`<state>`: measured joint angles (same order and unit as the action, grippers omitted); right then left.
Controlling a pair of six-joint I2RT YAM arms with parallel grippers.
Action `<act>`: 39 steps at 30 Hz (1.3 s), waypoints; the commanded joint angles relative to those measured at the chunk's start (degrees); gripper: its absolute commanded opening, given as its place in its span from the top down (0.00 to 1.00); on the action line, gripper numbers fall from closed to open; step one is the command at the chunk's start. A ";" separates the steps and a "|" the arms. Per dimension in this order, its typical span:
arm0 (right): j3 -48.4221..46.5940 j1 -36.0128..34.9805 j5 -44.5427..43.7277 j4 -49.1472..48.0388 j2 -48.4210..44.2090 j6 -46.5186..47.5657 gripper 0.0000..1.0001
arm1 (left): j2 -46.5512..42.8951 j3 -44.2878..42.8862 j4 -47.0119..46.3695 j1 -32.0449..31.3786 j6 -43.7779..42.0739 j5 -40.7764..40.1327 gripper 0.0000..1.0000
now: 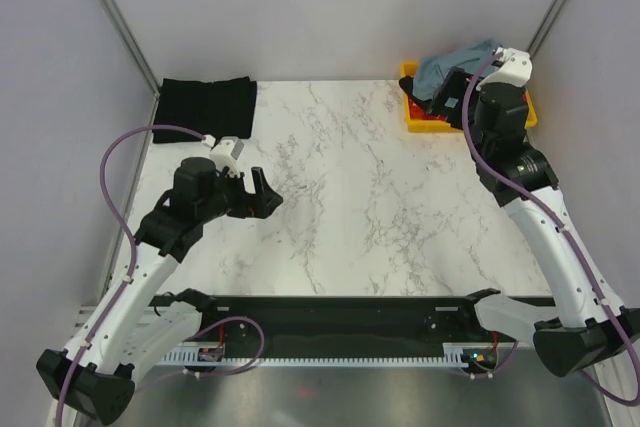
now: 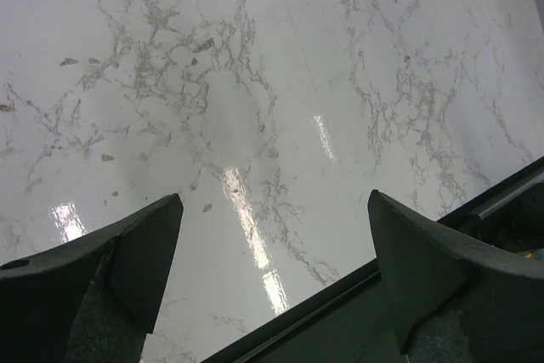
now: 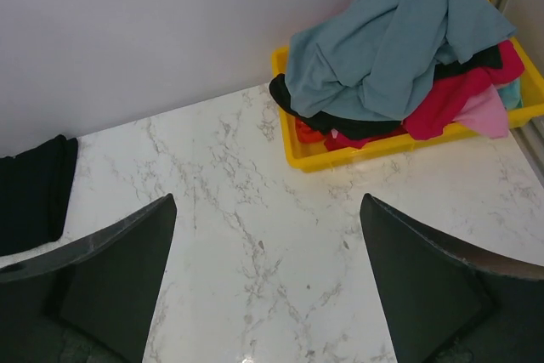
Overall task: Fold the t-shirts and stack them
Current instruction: Grab the tshirt from the pile
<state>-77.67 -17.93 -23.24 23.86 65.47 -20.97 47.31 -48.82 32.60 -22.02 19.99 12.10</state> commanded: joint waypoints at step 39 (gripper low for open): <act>-51.45 24.62 15.78 8.31 61.37 -2.58 1.00 | 1.82 -1.46 -0.78 -0.65 -3.38 -5.59 0.02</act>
<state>-129.67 7.09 -7.62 32.36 131.98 -23.09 49.17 -48.82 32.82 -22.37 19.31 7.60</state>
